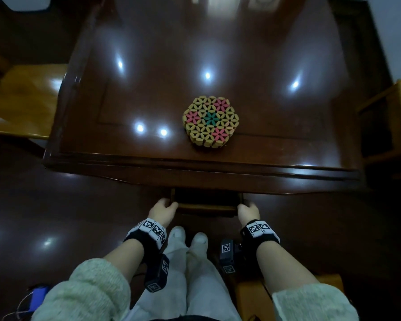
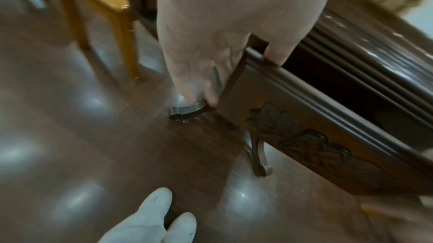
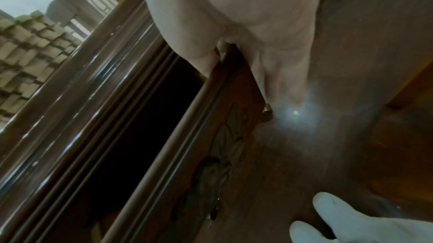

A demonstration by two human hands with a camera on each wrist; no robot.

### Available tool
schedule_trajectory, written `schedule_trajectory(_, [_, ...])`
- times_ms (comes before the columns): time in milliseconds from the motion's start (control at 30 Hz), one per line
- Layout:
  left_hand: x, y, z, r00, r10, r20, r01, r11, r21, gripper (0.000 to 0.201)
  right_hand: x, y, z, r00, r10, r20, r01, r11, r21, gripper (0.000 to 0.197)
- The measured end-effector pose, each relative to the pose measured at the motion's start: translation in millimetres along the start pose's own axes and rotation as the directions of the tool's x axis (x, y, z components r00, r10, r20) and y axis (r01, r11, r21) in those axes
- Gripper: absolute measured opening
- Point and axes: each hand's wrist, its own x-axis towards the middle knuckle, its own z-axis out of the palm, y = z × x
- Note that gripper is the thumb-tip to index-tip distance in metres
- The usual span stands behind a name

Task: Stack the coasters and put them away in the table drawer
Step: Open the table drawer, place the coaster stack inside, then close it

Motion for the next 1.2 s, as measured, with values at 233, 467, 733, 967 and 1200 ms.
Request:
schedule_trajectory(233, [-1,-9,2,0.996,-0.064,0.070,0.062,0.998,0.029,0.058,-14,17,-7,0.995,0.084,0.056,-0.087,0.995,0.052,0.057])
schedule_trajectory(467, [-4,-16,4,0.987,-0.132,0.097,0.127,0.991,0.052,0.061,-14,24,-10,0.989,0.126,0.071,-0.126,0.992,-0.010,0.058])
schedule_trajectory(733, [-5,-21,9,0.981,-0.157,0.112,0.148,0.986,0.082,0.064,-8,31,-5,0.988,0.149,0.043,-0.143,0.982,-0.126,0.057])
schedule_trajectory(967, [-6,-27,14,0.982,-0.165,0.092,0.149,0.977,0.153,0.060,34,56,4,0.993,0.113,0.041,-0.103,0.975,-0.195,0.057])
schedule_trajectory(1200, [-10,-14,12,0.985,-0.162,0.060,0.138,0.947,0.291,0.061,-17,21,-18,0.989,0.141,0.042,-0.111,0.900,-0.421,0.046])
